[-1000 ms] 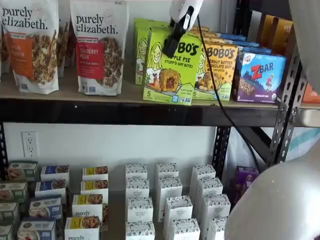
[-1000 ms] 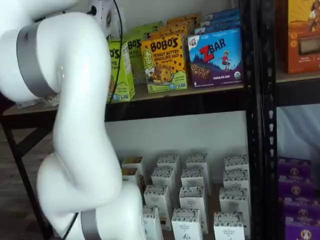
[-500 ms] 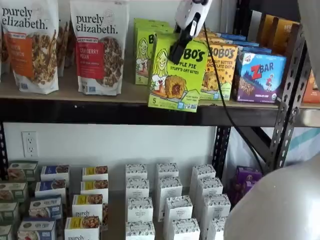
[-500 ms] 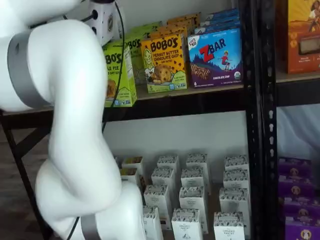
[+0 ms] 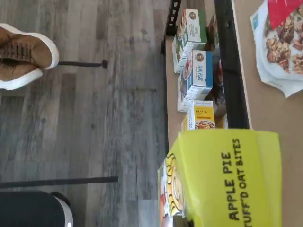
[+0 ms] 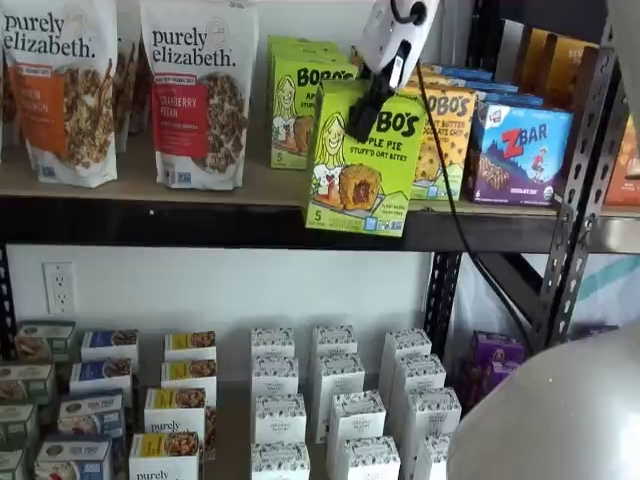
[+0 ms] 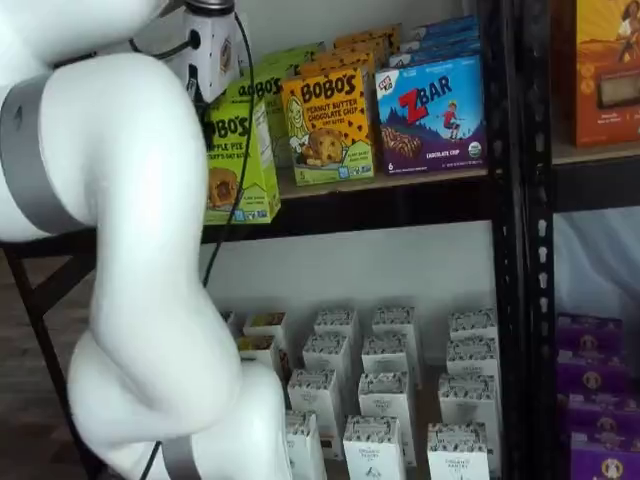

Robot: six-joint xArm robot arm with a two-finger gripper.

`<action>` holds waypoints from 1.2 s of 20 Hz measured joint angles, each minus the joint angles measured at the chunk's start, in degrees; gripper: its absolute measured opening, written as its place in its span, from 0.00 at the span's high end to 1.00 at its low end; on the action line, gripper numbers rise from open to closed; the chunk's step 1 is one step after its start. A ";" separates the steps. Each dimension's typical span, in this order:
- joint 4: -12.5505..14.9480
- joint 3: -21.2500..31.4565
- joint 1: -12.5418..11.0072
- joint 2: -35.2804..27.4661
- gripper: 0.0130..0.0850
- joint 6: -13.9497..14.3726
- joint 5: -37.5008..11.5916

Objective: Pick the green box on the top shelf, the fourth from the left

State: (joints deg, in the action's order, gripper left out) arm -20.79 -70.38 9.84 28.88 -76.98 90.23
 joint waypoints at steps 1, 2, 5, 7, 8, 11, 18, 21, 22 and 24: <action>0.03 0.41 -0.16 0.27 0.78 -0.20 -0.08; 0.04 0.78 -0.28 0.50 0.78 -0.36 -0.18; 0.00 1.89 -0.77 1.26 0.78 -0.94 -0.43; 0.01 2.62 -1.21 1.77 0.78 -1.43 -0.49; 0.04 3.04 -1.49 2.09 0.78 -1.71 -0.53; 0.35 4.10 -2.19 2.90 0.78 -2.50 -0.68; 1.45 7.19 -4.37 5.12 0.78 -4.93 -1.02; 1.70 8.60 -5.46 6.01 0.78 -6.15 -1.20; 1.75 9.01 -5.86 6.26 0.78 -6.59 -1.19; 1.91 9.65 -6.46 6.63 0.78 -7.26 -1.19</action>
State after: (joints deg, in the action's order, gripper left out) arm -18.88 -60.73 3.38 35.51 -84.24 89.04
